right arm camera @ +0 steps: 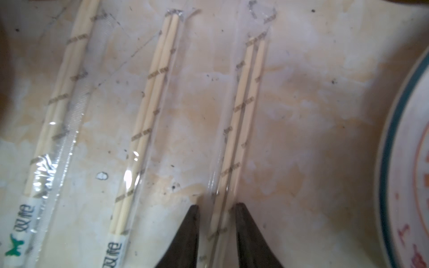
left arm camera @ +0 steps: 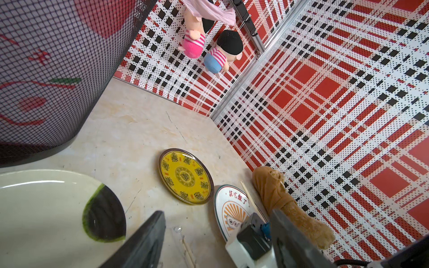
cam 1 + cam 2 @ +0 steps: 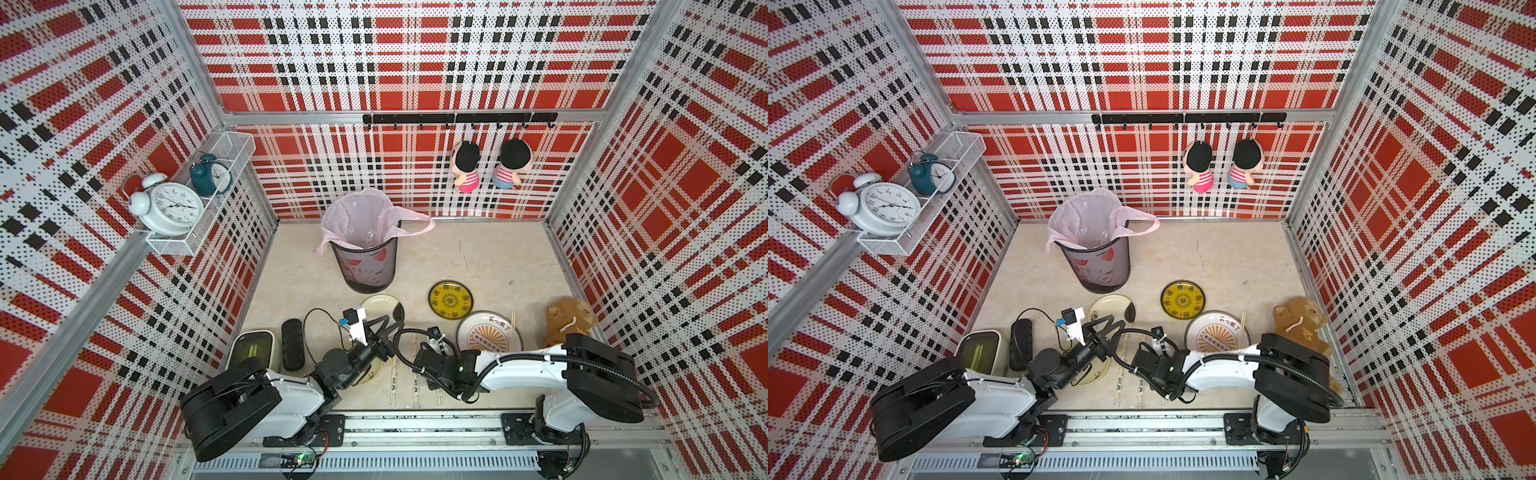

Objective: Remove the packaging of disposable chopsticks
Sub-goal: Pick up the disposable chopsticks from the center of the board.

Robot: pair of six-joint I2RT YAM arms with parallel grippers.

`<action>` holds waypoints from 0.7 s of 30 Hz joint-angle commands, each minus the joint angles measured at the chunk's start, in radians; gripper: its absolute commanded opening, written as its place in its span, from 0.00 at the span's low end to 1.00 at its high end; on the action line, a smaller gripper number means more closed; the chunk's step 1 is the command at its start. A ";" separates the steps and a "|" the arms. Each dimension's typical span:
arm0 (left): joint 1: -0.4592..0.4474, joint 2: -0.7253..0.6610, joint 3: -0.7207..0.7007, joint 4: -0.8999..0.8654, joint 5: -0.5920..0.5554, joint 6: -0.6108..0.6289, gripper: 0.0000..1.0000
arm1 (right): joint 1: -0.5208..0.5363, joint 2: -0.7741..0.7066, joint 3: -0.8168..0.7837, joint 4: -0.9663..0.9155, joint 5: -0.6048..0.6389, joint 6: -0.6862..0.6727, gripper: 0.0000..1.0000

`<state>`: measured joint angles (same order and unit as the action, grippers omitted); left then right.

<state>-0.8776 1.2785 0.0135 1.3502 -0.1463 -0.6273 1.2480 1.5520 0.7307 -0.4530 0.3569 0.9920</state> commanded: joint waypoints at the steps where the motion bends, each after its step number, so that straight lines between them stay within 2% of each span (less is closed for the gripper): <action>1: -0.004 0.012 -0.007 0.023 0.014 0.014 0.75 | 0.012 0.022 -0.035 -0.197 -0.095 0.028 0.34; 4: -0.004 0.009 -0.011 0.027 0.016 0.017 0.74 | 0.023 0.028 -0.020 -0.210 -0.120 0.026 0.35; 9: -0.002 0.005 -0.018 0.026 0.015 0.021 0.74 | 0.013 0.060 -0.055 -0.138 -0.188 0.000 0.18; 14: 0.008 0.076 0.010 0.046 0.031 0.030 0.74 | -0.025 -0.013 -0.088 -0.132 -0.092 -0.011 0.02; 17: 0.023 0.163 0.003 0.176 0.089 -0.002 0.73 | -0.045 -0.072 -0.118 -0.059 -0.083 -0.030 0.01; 21: 0.032 0.246 0.039 0.207 0.129 -0.018 0.72 | -0.047 -0.105 -0.118 -0.029 -0.019 -0.052 0.00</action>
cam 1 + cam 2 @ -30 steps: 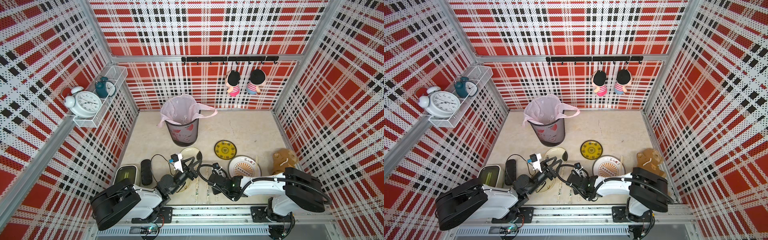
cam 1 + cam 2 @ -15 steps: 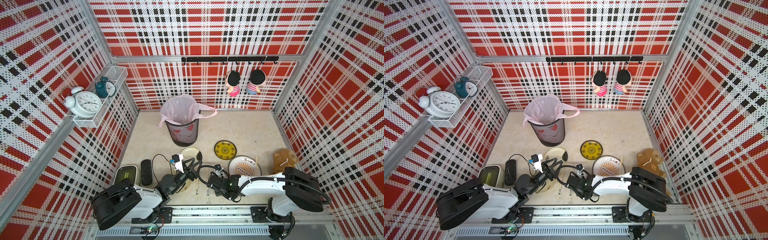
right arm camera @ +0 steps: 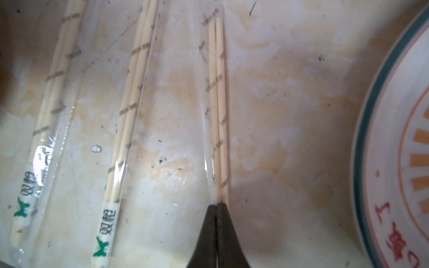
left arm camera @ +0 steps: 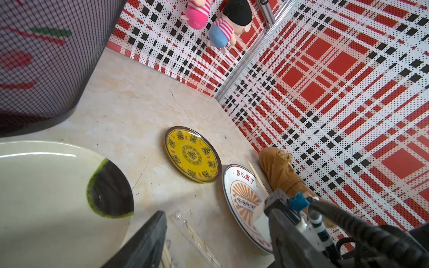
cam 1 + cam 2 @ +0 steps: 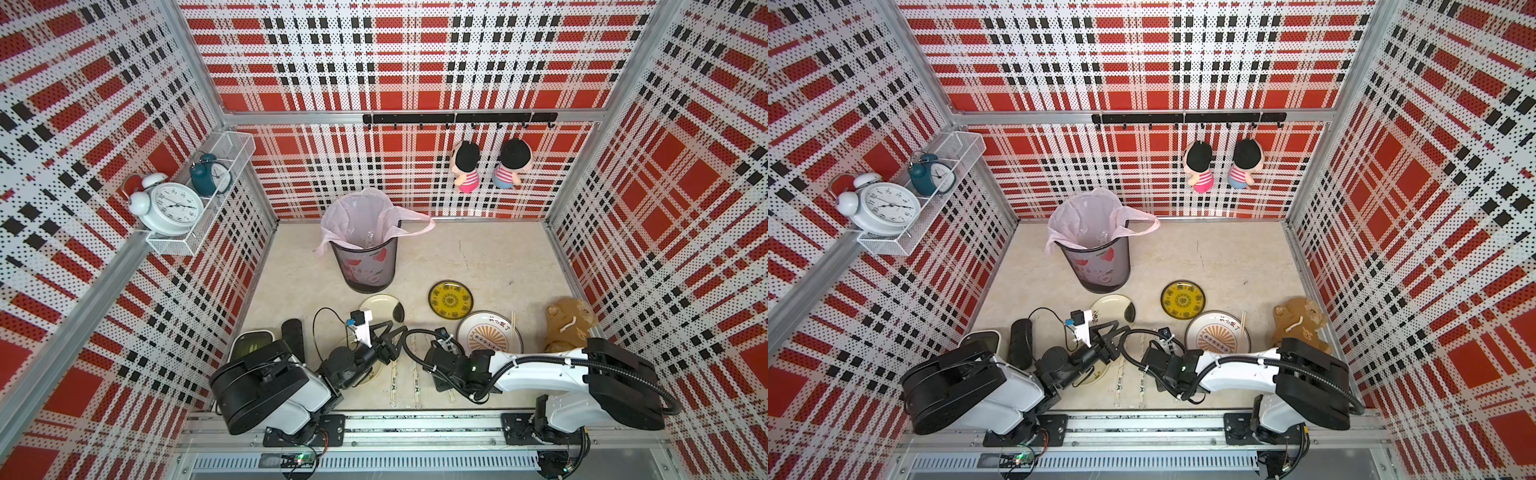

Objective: Remove the packaging of disposable chopsticks
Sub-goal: Pick up the disposable chopsticks from the center of the board.

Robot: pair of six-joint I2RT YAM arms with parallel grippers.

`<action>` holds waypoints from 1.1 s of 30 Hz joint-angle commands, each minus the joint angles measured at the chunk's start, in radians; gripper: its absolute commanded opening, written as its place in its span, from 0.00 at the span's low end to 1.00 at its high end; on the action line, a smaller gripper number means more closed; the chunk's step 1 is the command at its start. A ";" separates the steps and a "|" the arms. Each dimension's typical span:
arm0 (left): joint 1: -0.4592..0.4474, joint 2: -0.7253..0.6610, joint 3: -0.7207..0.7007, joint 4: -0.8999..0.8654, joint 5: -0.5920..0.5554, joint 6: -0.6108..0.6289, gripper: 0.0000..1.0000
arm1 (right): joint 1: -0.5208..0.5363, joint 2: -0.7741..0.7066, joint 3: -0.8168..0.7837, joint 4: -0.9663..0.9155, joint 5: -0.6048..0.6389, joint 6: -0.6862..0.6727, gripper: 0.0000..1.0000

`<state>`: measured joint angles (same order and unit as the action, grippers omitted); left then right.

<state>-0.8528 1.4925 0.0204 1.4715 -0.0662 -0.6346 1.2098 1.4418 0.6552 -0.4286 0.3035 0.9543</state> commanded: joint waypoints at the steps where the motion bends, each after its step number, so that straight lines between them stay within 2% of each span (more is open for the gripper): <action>1: 0.006 0.044 0.040 0.085 0.049 -0.011 0.72 | -0.014 -0.005 -0.049 -0.031 0.046 -0.025 0.00; 11: -0.007 0.076 0.072 0.047 0.030 -0.014 0.70 | -0.029 -0.142 -0.132 0.239 0.133 -0.162 0.00; 16: -0.053 0.074 0.104 -0.031 -0.044 0.005 0.70 | -0.032 -0.180 -0.150 0.296 0.155 -0.210 0.00; 24: -0.063 0.200 0.206 -0.027 0.007 -0.048 0.86 | -0.032 -0.230 -0.210 0.476 0.201 -0.300 0.00; 33: -0.058 0.335 0.286 0.012 0.015 -0.089 0.88 | -0.018 -0.222 -0.253 0.645 0.220 -0.394 0.00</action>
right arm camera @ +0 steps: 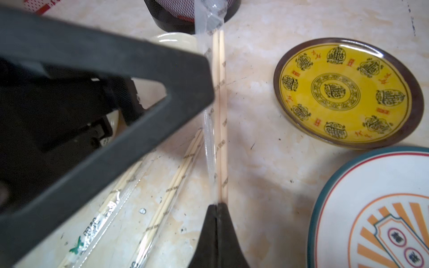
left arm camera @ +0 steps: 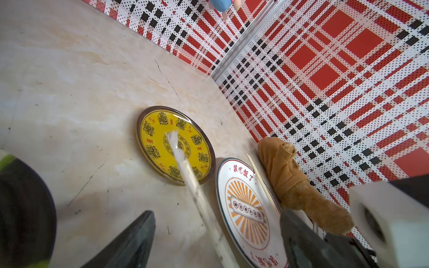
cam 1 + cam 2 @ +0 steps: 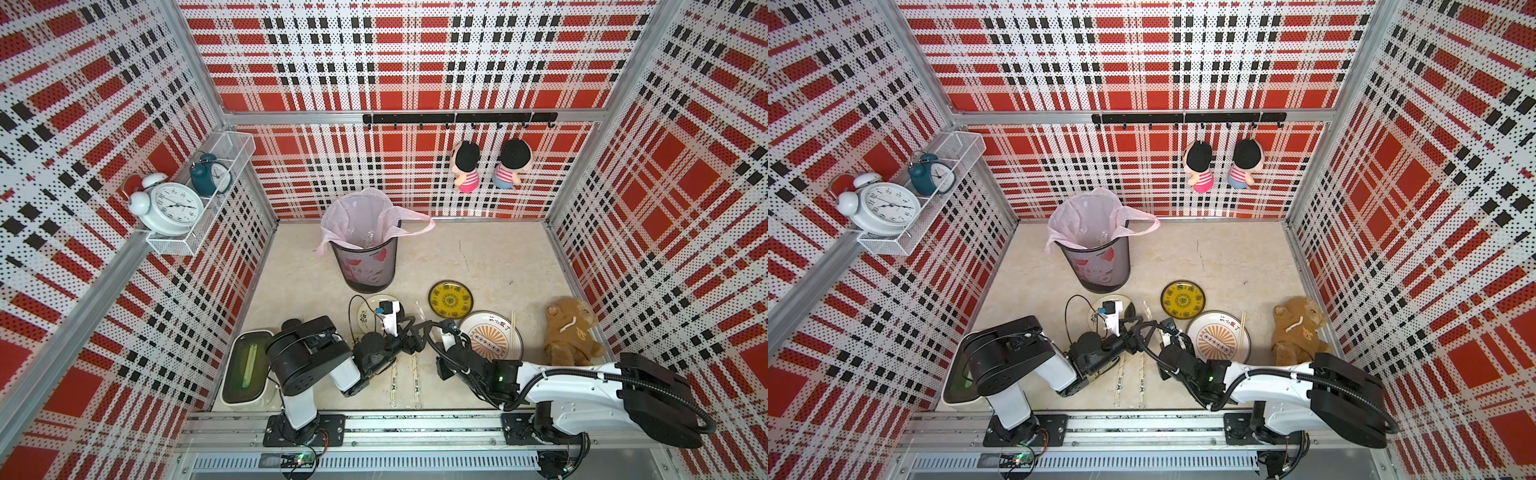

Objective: Remove the packaging of disposable chopsticks
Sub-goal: Pick up the disposable chopsticks from the center of the board.

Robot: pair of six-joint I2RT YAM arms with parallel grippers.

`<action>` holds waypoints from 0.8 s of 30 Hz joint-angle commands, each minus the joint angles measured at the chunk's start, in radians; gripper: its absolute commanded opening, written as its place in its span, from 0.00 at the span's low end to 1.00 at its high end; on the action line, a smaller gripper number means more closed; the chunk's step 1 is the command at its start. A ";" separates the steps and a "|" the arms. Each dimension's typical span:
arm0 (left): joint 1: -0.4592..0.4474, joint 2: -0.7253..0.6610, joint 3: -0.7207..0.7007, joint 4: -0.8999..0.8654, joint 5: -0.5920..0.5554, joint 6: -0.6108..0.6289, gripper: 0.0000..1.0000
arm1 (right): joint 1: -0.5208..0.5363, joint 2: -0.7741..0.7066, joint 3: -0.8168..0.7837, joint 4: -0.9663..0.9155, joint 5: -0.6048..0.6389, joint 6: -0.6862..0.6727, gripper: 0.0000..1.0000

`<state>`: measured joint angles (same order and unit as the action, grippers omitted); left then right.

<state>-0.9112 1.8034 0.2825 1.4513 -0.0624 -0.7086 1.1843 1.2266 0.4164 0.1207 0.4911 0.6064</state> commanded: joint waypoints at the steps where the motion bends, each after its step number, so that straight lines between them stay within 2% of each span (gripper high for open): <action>1: 0.001 0.036 0.034 0.032 0.016 -0.018 0.88 | 0.008 -0.009 -0.018 0.107 0.031 -0.046 0.00; 5: -0.002 0.080 0.055 0.091 0.026 -0.023 0.85 | 0.008 0.012 -0.023 0.182 -0.015 -0.124 0.00; 12: 0.012 0.134 0.060 0.211 0.061 -0.056 0.62 | 0.009 0.045 -0.029 0.284 -0.083 -0.191 0.00; 15: 0.015 0.150 0.056 0.248 0.061 -0.066 0.49 | 0.009 0.059 -0.034 0.312 -0.105 -0.212 0.00; 19: 0.014 0.159 0.066 0.246 0.065 -0.066 0.26 | 0.009 0.072 -0.036 0.332 -0.103 -0.219 0.00; 22: 0.013 0.158 0.064 0.250 0.064 -0.068 0.00 | 0.009 0.080 -0.035 0.340 -0.103 -0.222 0.00; 24: 0.012 0.150 0.057 0.247 0.057 -0.063 0.00 | 0.009 0.091 -0.036 0.356 -0.103 -0.222 0.00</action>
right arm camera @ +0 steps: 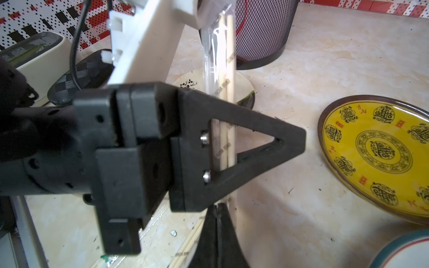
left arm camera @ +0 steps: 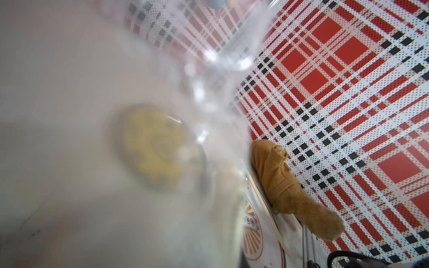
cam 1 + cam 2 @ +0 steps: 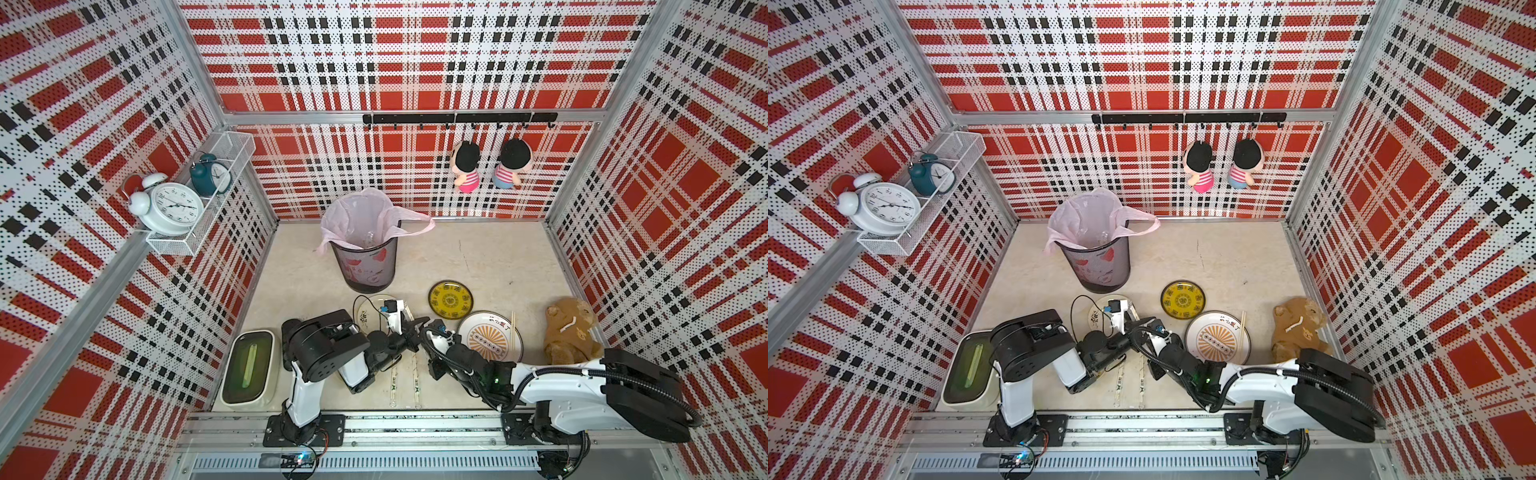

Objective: Remove the packaging of disposable chopsticks
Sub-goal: Pick up the disposable chopsticks from the center of the board.

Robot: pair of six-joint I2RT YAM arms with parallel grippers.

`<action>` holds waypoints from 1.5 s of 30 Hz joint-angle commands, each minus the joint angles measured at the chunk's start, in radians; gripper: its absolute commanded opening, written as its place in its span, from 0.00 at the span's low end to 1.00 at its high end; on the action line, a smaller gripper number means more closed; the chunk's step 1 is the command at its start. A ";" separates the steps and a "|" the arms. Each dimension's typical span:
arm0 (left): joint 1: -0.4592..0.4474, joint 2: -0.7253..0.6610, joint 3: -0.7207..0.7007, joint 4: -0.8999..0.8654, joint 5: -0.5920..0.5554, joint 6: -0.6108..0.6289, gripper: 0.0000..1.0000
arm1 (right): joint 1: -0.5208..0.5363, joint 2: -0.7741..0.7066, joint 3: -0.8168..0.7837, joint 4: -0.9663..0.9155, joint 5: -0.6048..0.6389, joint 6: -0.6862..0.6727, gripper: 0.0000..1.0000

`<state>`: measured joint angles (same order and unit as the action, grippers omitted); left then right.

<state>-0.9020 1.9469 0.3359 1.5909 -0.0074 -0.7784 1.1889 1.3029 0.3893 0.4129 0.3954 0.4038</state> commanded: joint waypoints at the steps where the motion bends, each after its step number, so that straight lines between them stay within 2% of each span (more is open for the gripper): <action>1: 0.002 0.000 -0.002 0.107 -0.001 0.009 0.00 | 0.005 0.018 -0.012 0.072 -0.013 -0.020 0.00; 5: 0.005 -0.029 -0.019 0.115 0.001 0.028 0.00 | -0.008 -0.002 -0.026 0.088 -0.038 -0.019 0.00; 6: 0.008 -0.040 -0.021 0.119 0.013 0.037 0.00 | -0.018 -0.026 -0.043 0.105 -0.071 -0.032 0.08; 9: 0.027 -0.096 -0.021 0.101 0.062 0.076 0.00 | -0.056 -0.137 -0.111 0.150 -0.182 -0.094 0.56; 11: 0.035 -0.159 -0.012 0.037 0.072 0.120 0.00 | -0.077 -0.222 -0.151 0.164 -0.184 -0.129 0.87; 12: 0.035 -0.199 -0.004 -0.019 0.073 0.152 0.00 | -0.092 -0.266 -0.181 0.181 -0.184 -0.148 0.99; 13: 0.034 -0.233 0.003 -0.062 0.072 0.180 0.00 | -0.116 -0.302 -0.201 0.191 -0.217 -0.164 1.00; 17: 0.035 -0.362 0.020 -0.193 0.086 0.272 0.00 | -0.261 -0.433 -0.251 0.210 -0.447 -0.187 1.00; 21: 0.029 -0.475 0.042 -0.322 0.112 0.371 0.00 | -0.287 -0.524 -0.286 0.264 -0.565 -0.251 0.97; 24: 0.016 -0.545 0.068 -0.420 0.156 0.447 0.00 | -0.296 -0.531 -0.268 0.256 -0.628 -0.283 0.87; 27: -0.006 -0.595 0.082 -0.485 0.167 0.509 0.00 | -0.305 -0.477 -0.242 0.271 -0.690 -0.295 0.75; 29: -0.023 -0.615 0.091 -0.507 0.182 0.537 0.00 | -0.308 -0.421 -0.232 0.315 -0.733 -0.300 0.72; 34: -0.050 -0.647 0.103 -0.546 0.192 0.559 0.00 | -0.308 -0.301 -0.201 0.397 -0.766 -0.310 0.60; 45: -0.095 -0.648 0.103 -0.551 0.156 0.559 0.00 | -0.323 -0.188 -0.228 0.530 -0.771 -0.309 0.17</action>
<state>-0.9798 1.3018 0.4179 1.0496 0.1650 -0.2375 0.8738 1.1000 0.1654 0.8680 -0.3569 0.1104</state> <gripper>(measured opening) 0.071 0.183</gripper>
